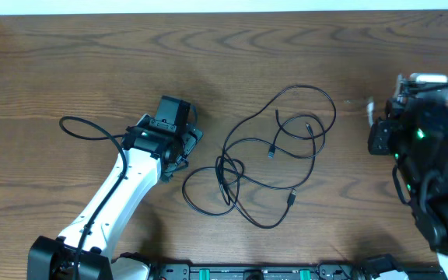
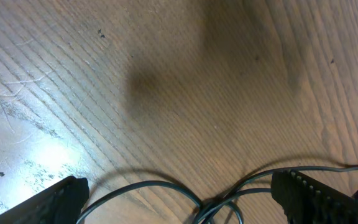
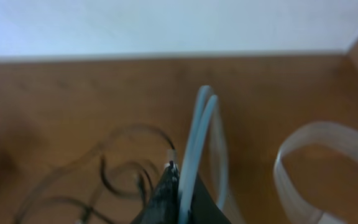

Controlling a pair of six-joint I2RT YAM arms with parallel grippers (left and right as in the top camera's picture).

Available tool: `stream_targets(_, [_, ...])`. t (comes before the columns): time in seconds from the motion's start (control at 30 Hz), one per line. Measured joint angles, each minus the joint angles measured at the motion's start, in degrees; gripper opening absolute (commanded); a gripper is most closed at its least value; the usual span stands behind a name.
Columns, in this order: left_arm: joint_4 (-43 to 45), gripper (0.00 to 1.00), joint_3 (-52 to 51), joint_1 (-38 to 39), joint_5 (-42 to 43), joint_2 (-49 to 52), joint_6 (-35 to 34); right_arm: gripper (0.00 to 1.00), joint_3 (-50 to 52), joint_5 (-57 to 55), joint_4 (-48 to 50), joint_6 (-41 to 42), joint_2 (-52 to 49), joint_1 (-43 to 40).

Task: Untangle cables
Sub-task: 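Lift the white cable with the right gripper and carry it to the right, then place the white cable at the right table edge and release it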

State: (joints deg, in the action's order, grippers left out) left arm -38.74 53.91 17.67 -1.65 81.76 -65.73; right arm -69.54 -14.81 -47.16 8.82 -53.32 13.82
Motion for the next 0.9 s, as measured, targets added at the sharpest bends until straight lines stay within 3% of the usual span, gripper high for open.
stream_targets(0.23, [0.0, 0.98, 0.0, 0.0, 0.0, 0.0, 0.0, 0.01, 0.0, 0.2, -1.5, 1.9, -8.5, -5.9])
stream_targets(0.67, [0.0, 0.98, 0.0, 0.0, 0.0, 0.0, 0.0, 0.01, 0.3, 0.7, 19.8, 4.3, -20.7, -30.8])
stream_targets(0.9, [0.0, 0.98, 0.0, 0.0, 0.0, 0.0, 0.0, 0.01, 0.3, 0.4, 22.6, 4.4, -28.2, -40.9])
